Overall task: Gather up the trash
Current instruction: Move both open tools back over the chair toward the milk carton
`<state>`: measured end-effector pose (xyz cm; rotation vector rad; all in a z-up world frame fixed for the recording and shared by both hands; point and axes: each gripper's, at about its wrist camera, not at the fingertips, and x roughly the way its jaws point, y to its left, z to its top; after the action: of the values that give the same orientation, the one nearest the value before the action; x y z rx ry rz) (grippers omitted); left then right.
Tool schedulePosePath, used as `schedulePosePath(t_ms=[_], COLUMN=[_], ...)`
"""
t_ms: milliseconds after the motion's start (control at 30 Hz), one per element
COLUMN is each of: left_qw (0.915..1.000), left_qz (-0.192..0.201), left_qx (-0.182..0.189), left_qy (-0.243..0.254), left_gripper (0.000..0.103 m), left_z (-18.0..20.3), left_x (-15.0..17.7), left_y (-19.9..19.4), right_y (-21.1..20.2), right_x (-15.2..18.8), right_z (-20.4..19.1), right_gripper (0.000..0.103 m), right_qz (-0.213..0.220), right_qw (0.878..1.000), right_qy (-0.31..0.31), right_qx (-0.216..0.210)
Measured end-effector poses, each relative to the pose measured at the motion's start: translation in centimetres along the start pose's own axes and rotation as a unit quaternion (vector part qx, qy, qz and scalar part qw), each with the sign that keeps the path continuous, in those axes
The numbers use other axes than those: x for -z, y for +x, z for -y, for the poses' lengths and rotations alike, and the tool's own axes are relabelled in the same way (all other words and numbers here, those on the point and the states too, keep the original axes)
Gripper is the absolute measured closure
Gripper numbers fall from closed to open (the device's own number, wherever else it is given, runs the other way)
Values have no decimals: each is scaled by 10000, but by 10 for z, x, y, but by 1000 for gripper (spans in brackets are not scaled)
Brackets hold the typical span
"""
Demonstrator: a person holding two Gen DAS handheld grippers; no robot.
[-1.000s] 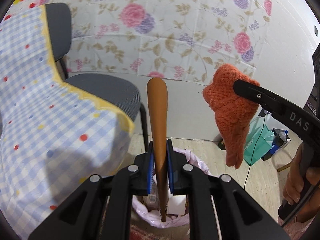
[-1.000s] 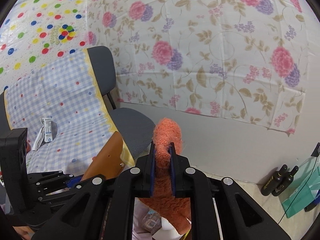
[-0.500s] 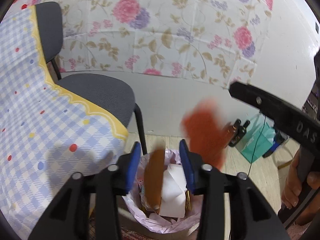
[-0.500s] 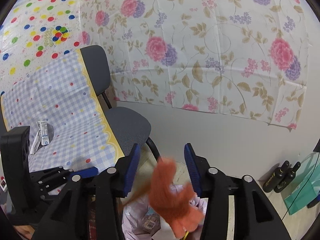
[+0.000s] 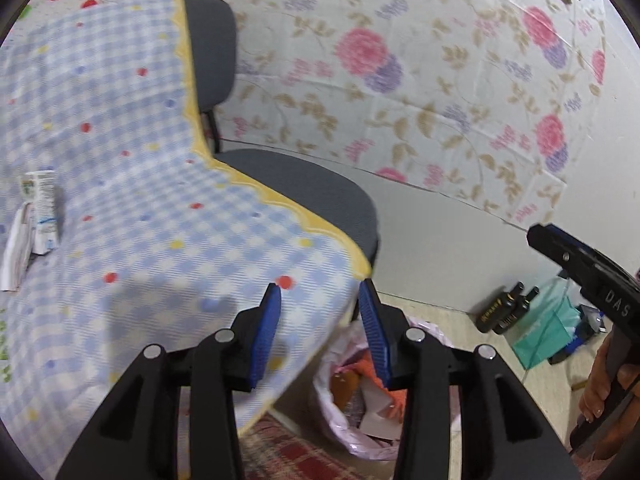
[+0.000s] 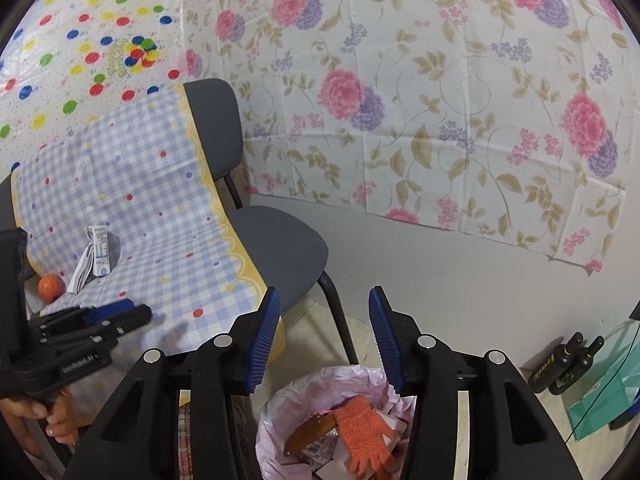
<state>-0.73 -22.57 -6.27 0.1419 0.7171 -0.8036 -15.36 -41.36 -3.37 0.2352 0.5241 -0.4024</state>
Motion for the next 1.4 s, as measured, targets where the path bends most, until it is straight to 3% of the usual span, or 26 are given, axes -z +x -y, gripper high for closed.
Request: schedulePosePath(t_ms=[433, 833, 933, 1133, 1400], left_qw=[9967, 9911, 9866, 9735, 9555], left_qz=[383, 385, 403, 432, 481], left_qx=[-565, -978, -1281, -1857, -2514], left_qy=[-439, -812, -930, -1265, -1470], left_gripper=[57, 52, 47, 47, 43], left_z=[-51, -101, -116, -160, -215], left_x=[-3, 14, 16, 23, 28], left_y=[-41, -64, -73, -90, -112], right_y=[7, 12, 19, 40, 68], right_x=[-15, -36, -40, -46, -53], right_z=[-53, -122, -147, -190, -235], right_gripper=[55, 55, 55, 55, 55], right_qz=[-27, 115, 59, -66, -197], right_qw=[9986, 9900, 9853, 9758, 9659], right_qy=[-416, -732, -915, -1093, -1280], right_qx=[-335, -1201, -1443, -1894, -2243])
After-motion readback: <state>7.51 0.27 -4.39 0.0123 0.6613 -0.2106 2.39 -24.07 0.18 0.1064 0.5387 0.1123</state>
